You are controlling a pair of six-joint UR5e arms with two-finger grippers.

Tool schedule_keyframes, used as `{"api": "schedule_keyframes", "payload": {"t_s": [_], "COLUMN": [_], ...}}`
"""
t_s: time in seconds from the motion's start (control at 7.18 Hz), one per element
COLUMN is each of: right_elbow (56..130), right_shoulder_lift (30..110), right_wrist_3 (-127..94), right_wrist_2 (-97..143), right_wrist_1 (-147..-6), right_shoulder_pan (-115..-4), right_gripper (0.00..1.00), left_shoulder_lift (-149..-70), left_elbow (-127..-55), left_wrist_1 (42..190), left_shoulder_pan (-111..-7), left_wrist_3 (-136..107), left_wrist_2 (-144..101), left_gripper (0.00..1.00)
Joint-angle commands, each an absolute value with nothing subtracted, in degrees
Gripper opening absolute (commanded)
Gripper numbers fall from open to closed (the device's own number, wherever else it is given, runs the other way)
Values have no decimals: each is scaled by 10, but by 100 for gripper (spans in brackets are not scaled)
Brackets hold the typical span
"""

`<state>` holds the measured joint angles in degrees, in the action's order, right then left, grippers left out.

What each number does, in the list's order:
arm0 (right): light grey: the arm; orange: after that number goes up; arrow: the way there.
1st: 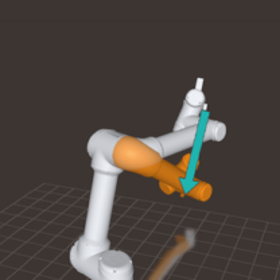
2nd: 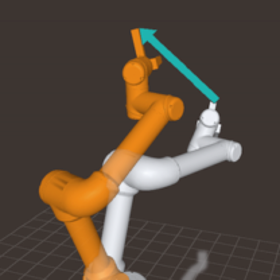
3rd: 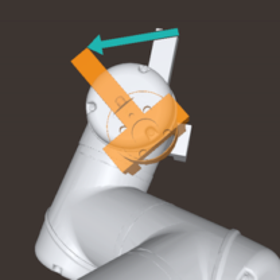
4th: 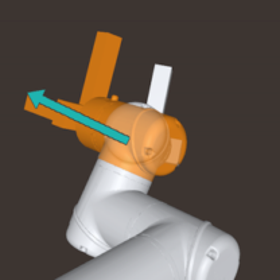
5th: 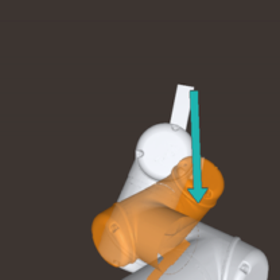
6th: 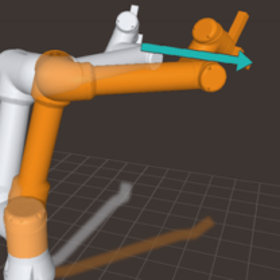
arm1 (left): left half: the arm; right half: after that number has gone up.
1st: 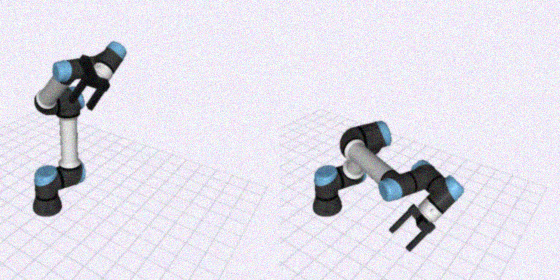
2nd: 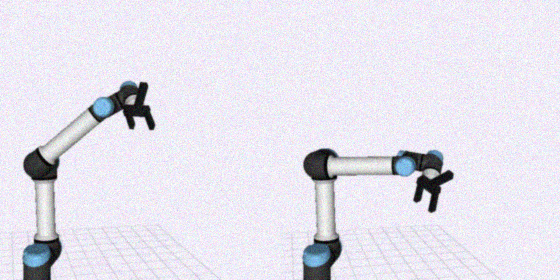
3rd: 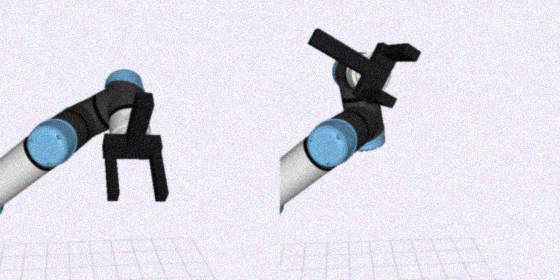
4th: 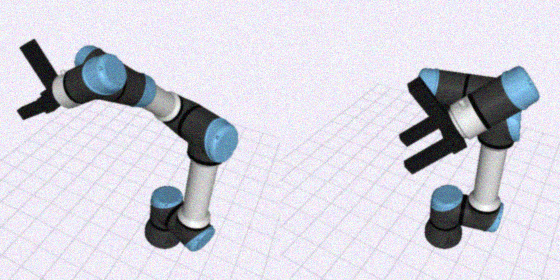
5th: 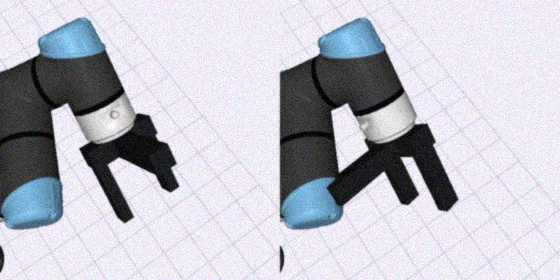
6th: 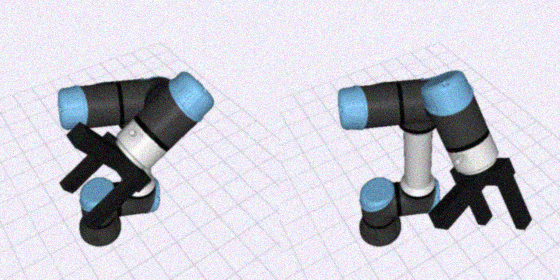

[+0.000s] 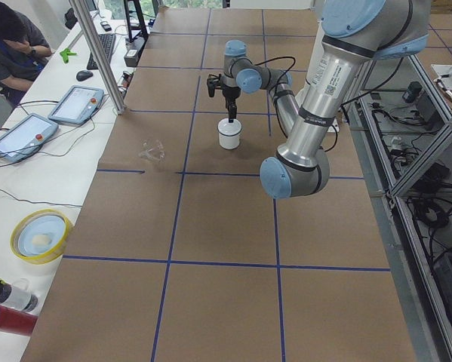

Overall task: Place funnel on cup
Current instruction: 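Move the left gripper over the white funnel in the mug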

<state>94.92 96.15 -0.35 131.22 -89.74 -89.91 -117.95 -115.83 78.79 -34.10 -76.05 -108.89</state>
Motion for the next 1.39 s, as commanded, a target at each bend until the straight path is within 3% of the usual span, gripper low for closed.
{"api": "schedule_keyframes", "payload": {"t_s": [0.0, 0.56, 1.25], "right_elbow": [948, 949, 949], "right_shoulder_lift": [962, 962, 962], "right_wrist_3": [-4, -4, -4], "right_wrist_2": [1312, 1312, 1312], "right_wrist_1": [-897, -897, -897], "right_shoulder_pan": [-899, -899, -899], "right_gripper": [100, 100, 100], "left_shoulder_lift": [-1179, -1178, -1178], "left_elbow": [-1151, -1128, -1131], "left_wrist_1": [788, 824, 824], "left_shoulder_pan": [-338, -338, -338], "left_wrist_3": [-761, -760, -762], "left_wrist_2": [-1085, -1072, -1073], "left_gripper": [96, 87, 87]}}
